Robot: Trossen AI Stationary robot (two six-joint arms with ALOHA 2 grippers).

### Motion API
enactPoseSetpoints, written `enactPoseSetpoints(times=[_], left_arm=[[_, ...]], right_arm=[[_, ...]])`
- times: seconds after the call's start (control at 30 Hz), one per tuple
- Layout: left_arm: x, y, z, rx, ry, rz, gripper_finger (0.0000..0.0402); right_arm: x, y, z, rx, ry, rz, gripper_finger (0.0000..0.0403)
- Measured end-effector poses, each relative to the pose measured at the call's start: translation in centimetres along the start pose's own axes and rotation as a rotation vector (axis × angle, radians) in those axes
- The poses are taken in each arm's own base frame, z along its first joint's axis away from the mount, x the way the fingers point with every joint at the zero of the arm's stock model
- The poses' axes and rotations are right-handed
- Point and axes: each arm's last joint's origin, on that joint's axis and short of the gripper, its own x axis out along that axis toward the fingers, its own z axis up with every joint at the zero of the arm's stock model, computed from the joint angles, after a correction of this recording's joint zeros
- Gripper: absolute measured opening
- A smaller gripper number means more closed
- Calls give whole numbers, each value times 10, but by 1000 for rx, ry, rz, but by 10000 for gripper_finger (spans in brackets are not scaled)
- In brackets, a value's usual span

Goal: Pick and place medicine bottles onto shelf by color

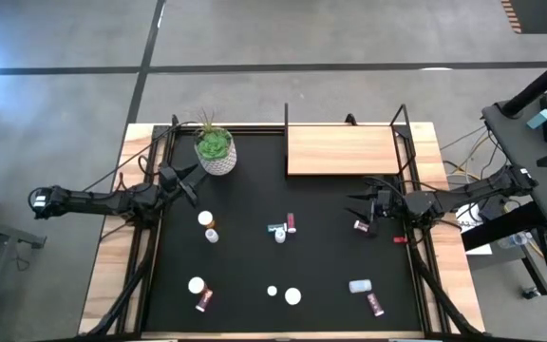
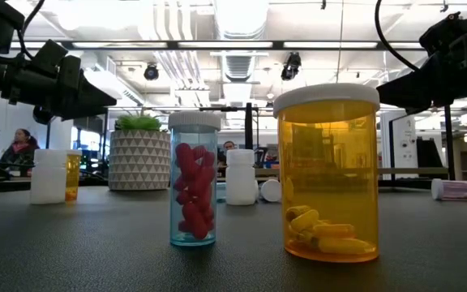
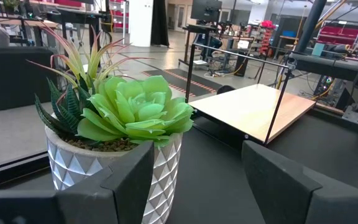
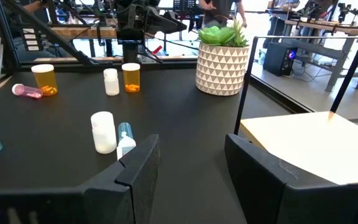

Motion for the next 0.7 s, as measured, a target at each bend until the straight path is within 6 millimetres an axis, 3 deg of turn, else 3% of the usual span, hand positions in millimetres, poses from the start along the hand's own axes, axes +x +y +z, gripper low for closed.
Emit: enactPoseSetpoints(times=[0.7], left_arm=[[0,-2,14,-21,-49,39,228]], right_arm=[[0,0,0,0,0,0,176]])
